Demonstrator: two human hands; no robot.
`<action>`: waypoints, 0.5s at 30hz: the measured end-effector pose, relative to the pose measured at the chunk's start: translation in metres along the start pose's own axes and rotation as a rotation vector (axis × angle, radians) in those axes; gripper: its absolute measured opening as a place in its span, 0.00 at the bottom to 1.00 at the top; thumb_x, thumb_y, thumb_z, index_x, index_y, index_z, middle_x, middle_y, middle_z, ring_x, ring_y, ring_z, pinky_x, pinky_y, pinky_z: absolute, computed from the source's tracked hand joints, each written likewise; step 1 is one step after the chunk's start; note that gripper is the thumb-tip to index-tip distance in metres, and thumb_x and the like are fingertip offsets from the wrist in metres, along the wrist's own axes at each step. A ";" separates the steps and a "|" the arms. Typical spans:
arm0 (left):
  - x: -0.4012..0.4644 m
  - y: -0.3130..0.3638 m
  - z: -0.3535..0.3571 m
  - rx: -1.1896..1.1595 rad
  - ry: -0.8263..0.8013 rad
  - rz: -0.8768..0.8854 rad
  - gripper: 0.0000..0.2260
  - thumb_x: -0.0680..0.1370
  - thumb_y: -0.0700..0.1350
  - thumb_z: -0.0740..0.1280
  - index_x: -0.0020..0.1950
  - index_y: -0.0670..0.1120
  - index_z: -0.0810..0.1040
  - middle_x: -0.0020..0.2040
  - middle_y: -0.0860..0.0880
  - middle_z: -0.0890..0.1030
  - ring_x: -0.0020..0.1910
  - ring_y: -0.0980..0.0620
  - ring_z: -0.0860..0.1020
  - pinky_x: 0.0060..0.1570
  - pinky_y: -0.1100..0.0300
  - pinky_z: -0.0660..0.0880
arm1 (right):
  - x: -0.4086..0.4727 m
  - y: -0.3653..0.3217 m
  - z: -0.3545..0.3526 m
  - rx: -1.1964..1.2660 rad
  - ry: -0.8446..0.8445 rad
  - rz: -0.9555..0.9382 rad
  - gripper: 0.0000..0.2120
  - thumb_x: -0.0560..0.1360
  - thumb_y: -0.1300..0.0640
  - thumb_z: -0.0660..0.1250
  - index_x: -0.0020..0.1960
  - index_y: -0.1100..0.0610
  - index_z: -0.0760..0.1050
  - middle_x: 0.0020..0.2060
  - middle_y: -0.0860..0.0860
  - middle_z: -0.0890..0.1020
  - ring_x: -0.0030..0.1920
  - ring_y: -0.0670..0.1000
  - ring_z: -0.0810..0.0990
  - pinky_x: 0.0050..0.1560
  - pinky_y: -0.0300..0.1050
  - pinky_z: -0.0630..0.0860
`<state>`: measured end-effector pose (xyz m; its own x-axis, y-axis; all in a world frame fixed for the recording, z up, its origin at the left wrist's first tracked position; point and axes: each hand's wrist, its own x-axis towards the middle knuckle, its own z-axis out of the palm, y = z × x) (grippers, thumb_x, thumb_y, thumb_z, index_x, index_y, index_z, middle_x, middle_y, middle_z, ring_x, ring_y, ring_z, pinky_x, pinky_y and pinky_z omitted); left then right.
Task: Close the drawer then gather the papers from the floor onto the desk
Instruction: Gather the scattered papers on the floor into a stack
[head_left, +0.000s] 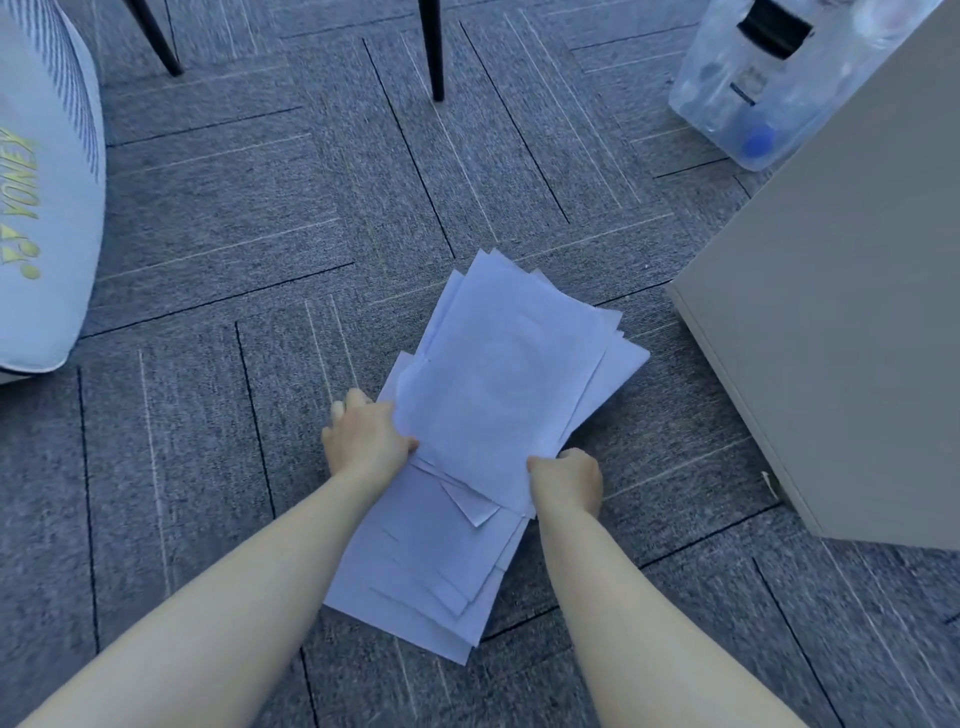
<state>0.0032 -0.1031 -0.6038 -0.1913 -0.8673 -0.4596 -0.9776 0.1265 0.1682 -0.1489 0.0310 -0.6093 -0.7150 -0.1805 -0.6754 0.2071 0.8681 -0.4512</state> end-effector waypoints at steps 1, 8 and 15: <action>-0.005 -0.003 0.003 -0.015 0.011 -0.011 0.17 0.68 0.55 0.73 0.50 0.45 0.78 0.61 0.43 0.71 0.62 0.40 0.67 0.58 0.46 0.68 | -0.003 0.000 0.000 0.018 -0.020 -0.005 0.05 0.73 0.61 0.63 0.39 0.57 0.68 0.38 0.53 0.75 0.31 0.52 0.70 0.30 0.42 0.62; -0.008 -0.023 -0.004 -0.290 -0.030 -0.160 0.34 0.63 0.52 0.77 0.63 0.41 0.69 0.64 0.40 0.73 0.65 0.38 0.70 0.58 0.47 0.70 | -0.033 0.016 0.009 0.035 -0.027 0.053 0.05 0.73 0.64 0.63 0.49 0.60 0.70 0.35 0.51 0.73 0.31 0.50 0.71 0.28 0.41 0.63; 0.004 -0.017 -0.001 -0.302 -0.169 -0.226 0.16 0.63 0.52 0.75 0.43 0.45 0.75 0.51 0.42 0.83 0.53 0.40 0.79 0.50 0.51 0.75 | -0.028 0.006 0.026 0.098 -0.041 0.158 0.06 0.70 0.63 0.64 0.37 0.58 0.68 0.40 0.55 0.76 0.29 0.52 0.68 0.28 0.40 0.63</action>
<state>0.0194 -0.1094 -0.6077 -0.0107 -0.7629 -0.6465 -0.9319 -0.2268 0.2830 -0.1102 0.0297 -0.6084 -0.6409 -0.0659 -0.7648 0.3799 0.8385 -0.3906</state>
